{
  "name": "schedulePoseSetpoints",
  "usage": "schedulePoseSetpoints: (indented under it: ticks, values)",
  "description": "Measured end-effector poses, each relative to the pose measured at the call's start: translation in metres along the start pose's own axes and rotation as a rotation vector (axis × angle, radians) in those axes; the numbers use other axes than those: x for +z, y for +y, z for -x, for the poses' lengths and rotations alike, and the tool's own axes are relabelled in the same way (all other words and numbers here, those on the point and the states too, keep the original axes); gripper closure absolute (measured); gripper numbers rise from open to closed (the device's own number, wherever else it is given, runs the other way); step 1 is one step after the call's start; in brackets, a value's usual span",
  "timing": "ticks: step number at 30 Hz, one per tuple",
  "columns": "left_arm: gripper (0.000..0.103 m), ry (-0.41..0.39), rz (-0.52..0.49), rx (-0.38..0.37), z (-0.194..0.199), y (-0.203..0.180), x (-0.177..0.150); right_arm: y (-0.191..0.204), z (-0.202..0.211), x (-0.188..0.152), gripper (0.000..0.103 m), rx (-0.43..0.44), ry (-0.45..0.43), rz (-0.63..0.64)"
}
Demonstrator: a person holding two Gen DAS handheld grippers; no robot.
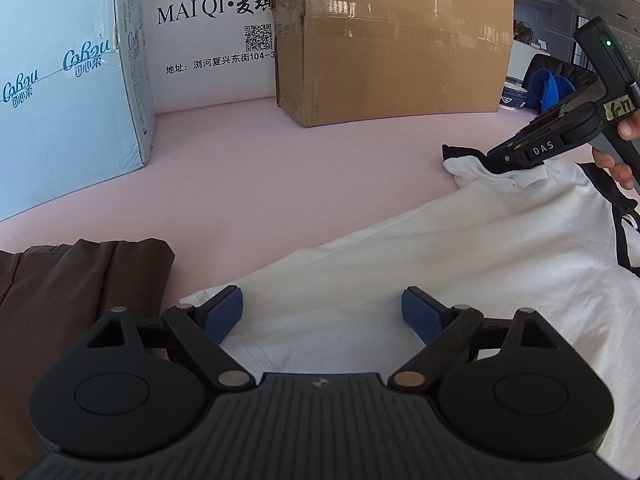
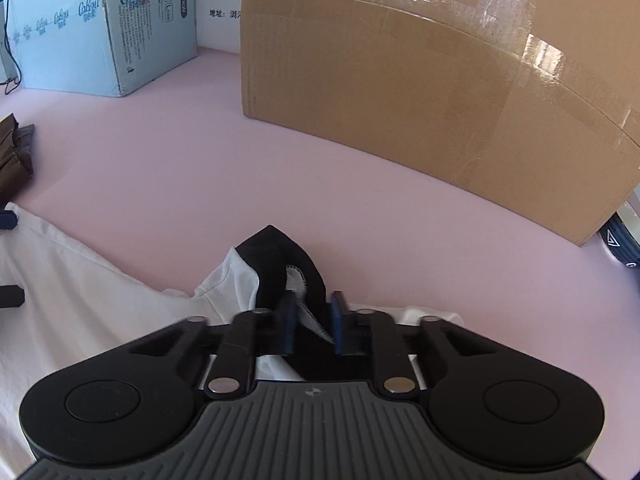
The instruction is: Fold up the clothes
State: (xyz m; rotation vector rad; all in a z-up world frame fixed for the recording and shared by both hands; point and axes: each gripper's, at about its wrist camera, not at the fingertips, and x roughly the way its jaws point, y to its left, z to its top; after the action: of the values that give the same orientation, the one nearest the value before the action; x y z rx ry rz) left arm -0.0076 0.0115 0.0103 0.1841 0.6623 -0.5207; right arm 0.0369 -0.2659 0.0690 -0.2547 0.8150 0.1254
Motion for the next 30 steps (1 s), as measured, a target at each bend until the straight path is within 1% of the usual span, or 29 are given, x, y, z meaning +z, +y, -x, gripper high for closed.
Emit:
schedulePoseSetpoints:
  ticks: [3,5,7,11,14,17,20,22,23,24,25,26,27,28,30]
  values:
    - [0.017,-0.001,-0.001,-0.001,0.000,0.000,-0.001,-0.005,0.018,0.007,0.096,-0.011,-0.102,-0.050]
    - [0.017,-0.001,0.003,-0.003,0.000,0.000,-0.001,-0.008,0.032,0.013,0.096,-0.022,-0.144,-0.051]
    - [0.017,-0.002,0.009,-0.005,0.001,0.001,0.000,-0.009,0.049,0.020,0.096,-0.037,-0.185,-0.035]
    - [0.017,-0.003,0.022,-0.006,0.002,0.003,0.000,-0.007,0.080,0.021,0.096,-0.024,-0.232,-0.014]
    - [0.017,-0.002,0.042,-0.008,0.003,0.006,0.000,0.002,0.096,0.005,0.096,0.004,-0.210,-0.008]
    - [0.017,-0.006,0.074,-0.012,0.005,0.011,0.001,0.027,0.106,-0.029,0.096,0.015,-0.173,0.028]
    - [0.017,-0.011,0.097,-0.018,0.008,0.015,0.002,0.051,0.104,-0.059,0.096,0.092,-0.110,0.038]
    - [0.017,-0.012,0.101,-0.016,0.008,0.016,0.002,0.064,0.102,-0.075,0.095,0.118,-0.059,0.060]
    - [0.017,-0.012,0.098,-0.014,0.008,0.015,0.002,0.070,0.100,-0.083,0.093,0.135,-0.023,0.077]
    - [0.017,-0.014,0.095,-0.010,0.008,0.015,0.002,0.075,0.101,-0.091,0.082,0.156,0.000,0.087]
    - [0.017,-0.015,0.093,-0.006,0.008,0.014,0.001,0.077,0.105,-0.096,0.062,0.164,-0.002,0.087]
    - [0.017,-0.017,0.093,-0.003,0.008,0.014,0.001,0.077,0.111,-0.101,0.055,0.169,-0.017,0.079]
    - [0.017,-0.018,0.093,-0.001,0.008,0.014,0.001,0.075,0.118,-0.104,0.053,0.175,-0.045,0.060]
    - [0.017,-0.017,0.094,-0.005,0.009,0.015,0.001,0.072,0.126,-0.106,0.053,0.182,-0.076,0.039]
    - [0.017,-0.029,0.081,-0.034,0.017,0.013,0.001,0.062,0.143,-0.110,0.053,0.165,-0.162,-0.022]
